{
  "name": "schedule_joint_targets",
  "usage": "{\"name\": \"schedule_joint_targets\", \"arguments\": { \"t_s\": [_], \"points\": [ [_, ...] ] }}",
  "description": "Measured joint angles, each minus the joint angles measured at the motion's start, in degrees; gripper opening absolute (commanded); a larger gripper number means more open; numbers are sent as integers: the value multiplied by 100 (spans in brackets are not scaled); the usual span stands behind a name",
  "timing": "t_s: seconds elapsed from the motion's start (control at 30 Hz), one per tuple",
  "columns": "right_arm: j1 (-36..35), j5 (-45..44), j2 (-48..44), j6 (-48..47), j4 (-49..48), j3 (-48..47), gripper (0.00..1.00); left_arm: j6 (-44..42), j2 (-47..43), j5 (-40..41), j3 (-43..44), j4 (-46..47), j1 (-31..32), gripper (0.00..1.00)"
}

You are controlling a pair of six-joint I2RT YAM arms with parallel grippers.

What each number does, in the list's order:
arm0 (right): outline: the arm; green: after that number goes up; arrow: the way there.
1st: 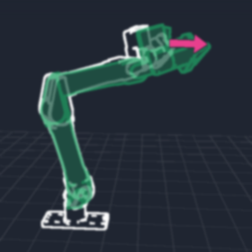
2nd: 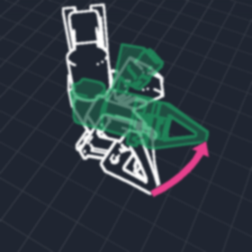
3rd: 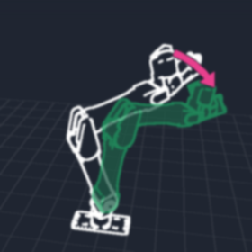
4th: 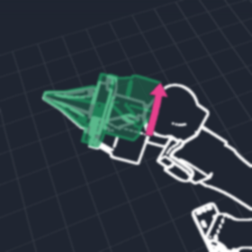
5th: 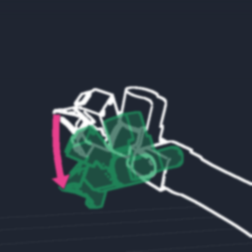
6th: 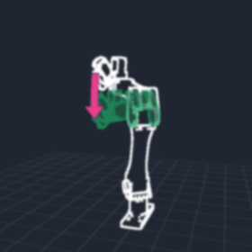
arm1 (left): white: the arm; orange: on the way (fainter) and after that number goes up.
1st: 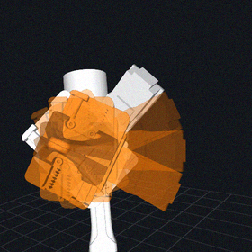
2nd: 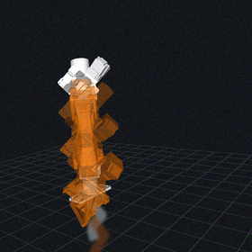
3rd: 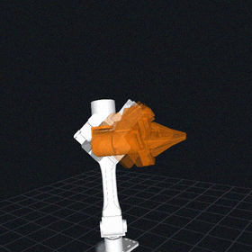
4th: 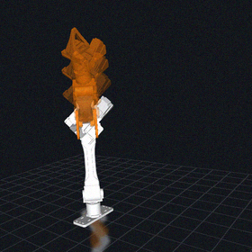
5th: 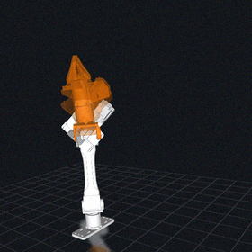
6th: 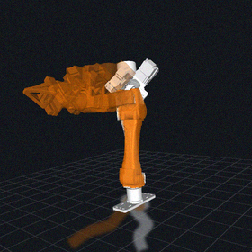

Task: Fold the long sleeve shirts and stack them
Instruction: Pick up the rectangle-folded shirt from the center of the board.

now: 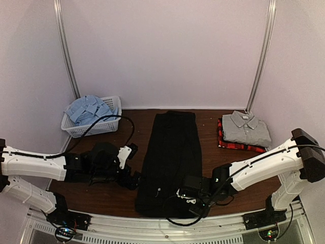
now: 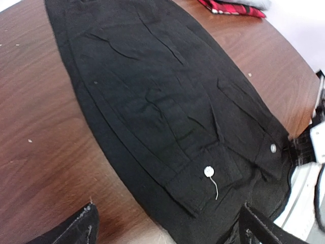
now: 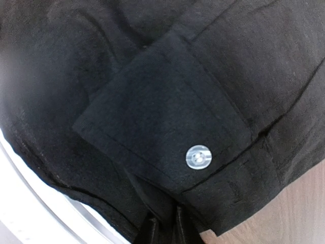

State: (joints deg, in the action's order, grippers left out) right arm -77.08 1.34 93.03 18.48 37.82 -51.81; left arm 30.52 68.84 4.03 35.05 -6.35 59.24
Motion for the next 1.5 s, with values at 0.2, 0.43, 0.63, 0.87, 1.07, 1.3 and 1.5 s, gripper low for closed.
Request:
{"name": "schedule_joint_targets", "arguments": {
  "t_s": [0.2,0.43,0.63,0.87,1.07,1.3,1.5],
  "points": [
    [26,24,-76,26,39,7,0,-415,-31,-433,-841,1025,122,97],
    [278,166,-619,131,144,144,0,-1228,-201,-935,-1305,1912,219,97],
    [597,293,-1032,146,269,254,0,-2041,-129,-1145,-1329,2065,741,97],
    [752,455,-1071,146,358,380,0,-2675,243,-1132,-1296,1965,1178,97],
    [564,629,-922,155,170,380,10,-2872,612,-1102,-1191,1818,1349,97],
    [339,798,-750,238,-9,391,40,-3176,951,-944,-1005,1759,1648,92],
    [328,809,-758,286,-37,391,42,-3412,1189,-695,-804,1648,1652,89]
  ]
}}
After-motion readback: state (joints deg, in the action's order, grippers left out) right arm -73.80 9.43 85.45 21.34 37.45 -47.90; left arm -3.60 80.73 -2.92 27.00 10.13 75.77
